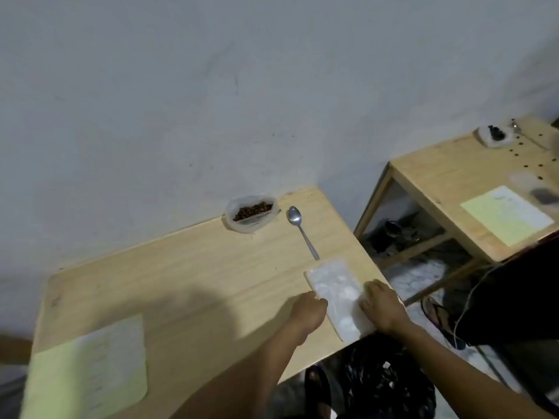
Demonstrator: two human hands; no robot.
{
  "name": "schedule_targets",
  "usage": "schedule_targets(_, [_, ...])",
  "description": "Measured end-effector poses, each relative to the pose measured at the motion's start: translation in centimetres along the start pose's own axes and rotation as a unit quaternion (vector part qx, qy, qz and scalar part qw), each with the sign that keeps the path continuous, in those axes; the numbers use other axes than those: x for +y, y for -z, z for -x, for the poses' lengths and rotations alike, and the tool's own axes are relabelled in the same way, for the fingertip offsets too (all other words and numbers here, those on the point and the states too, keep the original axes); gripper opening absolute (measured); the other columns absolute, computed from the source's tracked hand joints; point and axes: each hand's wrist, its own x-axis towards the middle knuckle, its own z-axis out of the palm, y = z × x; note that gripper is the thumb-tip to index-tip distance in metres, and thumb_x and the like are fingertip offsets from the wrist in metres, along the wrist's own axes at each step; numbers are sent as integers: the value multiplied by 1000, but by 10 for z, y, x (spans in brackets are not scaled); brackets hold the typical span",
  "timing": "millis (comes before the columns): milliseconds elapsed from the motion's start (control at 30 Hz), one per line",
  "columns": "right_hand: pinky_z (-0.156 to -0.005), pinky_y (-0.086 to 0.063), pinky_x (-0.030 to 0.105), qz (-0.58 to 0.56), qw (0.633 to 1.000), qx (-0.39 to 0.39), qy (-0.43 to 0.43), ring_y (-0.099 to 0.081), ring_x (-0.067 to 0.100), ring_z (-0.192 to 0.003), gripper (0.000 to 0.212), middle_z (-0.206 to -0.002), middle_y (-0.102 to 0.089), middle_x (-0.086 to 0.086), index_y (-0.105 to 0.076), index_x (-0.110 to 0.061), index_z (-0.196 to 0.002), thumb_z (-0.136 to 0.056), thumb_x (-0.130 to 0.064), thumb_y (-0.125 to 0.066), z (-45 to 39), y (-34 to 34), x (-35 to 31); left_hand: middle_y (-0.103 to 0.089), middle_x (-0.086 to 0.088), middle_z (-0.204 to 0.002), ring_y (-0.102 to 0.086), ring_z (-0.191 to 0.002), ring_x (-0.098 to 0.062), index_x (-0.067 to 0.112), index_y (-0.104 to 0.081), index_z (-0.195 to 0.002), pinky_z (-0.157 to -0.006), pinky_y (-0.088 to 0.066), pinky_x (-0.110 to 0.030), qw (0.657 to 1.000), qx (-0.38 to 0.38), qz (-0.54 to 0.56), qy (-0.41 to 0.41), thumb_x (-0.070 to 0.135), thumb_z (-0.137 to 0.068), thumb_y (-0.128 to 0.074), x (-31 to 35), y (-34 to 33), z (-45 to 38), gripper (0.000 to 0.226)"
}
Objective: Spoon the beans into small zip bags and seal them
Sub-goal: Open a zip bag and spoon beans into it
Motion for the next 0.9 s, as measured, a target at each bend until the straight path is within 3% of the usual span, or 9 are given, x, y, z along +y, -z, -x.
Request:
schedule_targets(100, [-112,-33,40,-40,997,-37,-49,-26,31,-144,65,-154,-25,13,-29,-6,-147,-97,-47,-40,8,-1,-6,-53,-2,-114,-53,-90,-23,29,-53,-100,-77,-41,-33,1000,-8,6,-11,25,-94,-41,6,-10,4,14])
schedule_targets(200, [-109,-36,40,-84,995,-22,-54,-28,30,-142,78,-154,-26,11,-26,-10,-148,-89,-60,-35,13,-3,-11,-53,6,-111,-57,-98,-23,22,-48,-135,-80,-45,-34,999,-4,24,-23,22,-94,-42,6,-13,4,41])
schedule_targets(300, [-114,-31,43,-120,990,12,-71,-25,31,-144,64,-157,-25,12,-29,-11,-149,-96,-44,-45,16,-4,-20,-50,4,-133,-53,-115,-21,20,-33,-149,-90,-48,-34,999,20,40,-28,21,-94,-45,8,-12,8,56])
schedule_targets(433, [-97,-41,37,-222,964,147,-18,-48,26,-121,28,-126,-54,6,-53,-16,-121,-95,-26,-59,16,6,-42,-52,1,-128,-53,-104,-16,22,-42,-136,-70,-42,-22,989,103,93,-41,19,-94,-49,14,3,12,42])
schedule_targets(500, [-85,-44,31,-298,943,148,17,-56,21,-105,8,-107,-61,-1,-56,-22,-102,-95,-21,-60,14,18,-57,-58,1,-120,-55,-98,-13,23,-48,-125,-70,-43,-22,981,133,129,-65,15,-94,-50,19,18,14,32])
schedule_targets(567, [-78,-49,31,-370,919,128,55,-61,15,-92,8,-92,-63,-7,-57,-23,-90,-97,-19,-58,13,31,-76,-62,-2,-119,-59,-99,-15,24,-52,-120,-76,-47,-27,972,156,155,-87,14,-92,-51,25,35,19,29])
schedule_targets(700, [-78,-57,30,-445,881,95,133,-69,13,-83,14,-92,-69,-1,-61,-24,-109,-100,-18,-52,14,46,-118,-64,0,-110,-61,-98,-19,19,-56,-129,-83,-51,-32,951,229,182,-99,14,-91,-52,33,74,32,39])
schedule_targets(800, [-80,-53,20,-429,876,88,204,-68,10,-92,27,-103,-71,-6,-63,-27,-123,-101,-15,-52,12,46,-146,-59,-9,-103,-63,-88,-26,11,-46,-135,-76,-56,-39,904,167,381,-100,21,-99,-52,40,102,51,38])
schedule_targets(900, [-83,-49,18,-373,881,89,277,-63,9,-104,29,-116,-67,-12,-65,-26,-123,-99,-12,-55,5,41,-167,-57,-19,-117,-62,-108,-40,7,-47,-113,-88,-54,-51,833,115,531,-103,34,-102,-48,47,130,77,29])
